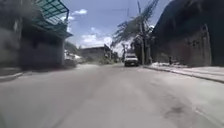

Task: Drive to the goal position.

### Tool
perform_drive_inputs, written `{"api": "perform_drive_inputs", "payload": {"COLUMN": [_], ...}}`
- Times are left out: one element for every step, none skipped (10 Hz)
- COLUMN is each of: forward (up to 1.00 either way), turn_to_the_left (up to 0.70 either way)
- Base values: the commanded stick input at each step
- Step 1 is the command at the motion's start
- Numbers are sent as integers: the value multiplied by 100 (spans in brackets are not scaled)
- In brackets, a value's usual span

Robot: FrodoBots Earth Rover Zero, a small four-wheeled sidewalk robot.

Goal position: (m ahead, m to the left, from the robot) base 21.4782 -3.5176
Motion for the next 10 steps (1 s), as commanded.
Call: {"api": "perform_drive_inputs", "payload": {"forward": [100, 100, 100, 100, 100, 100, 100, 100, 100, 100], "turn_to_the_left": [-32, -40, -40, -40, -39, -21, 0, 0, 0, 0]}}
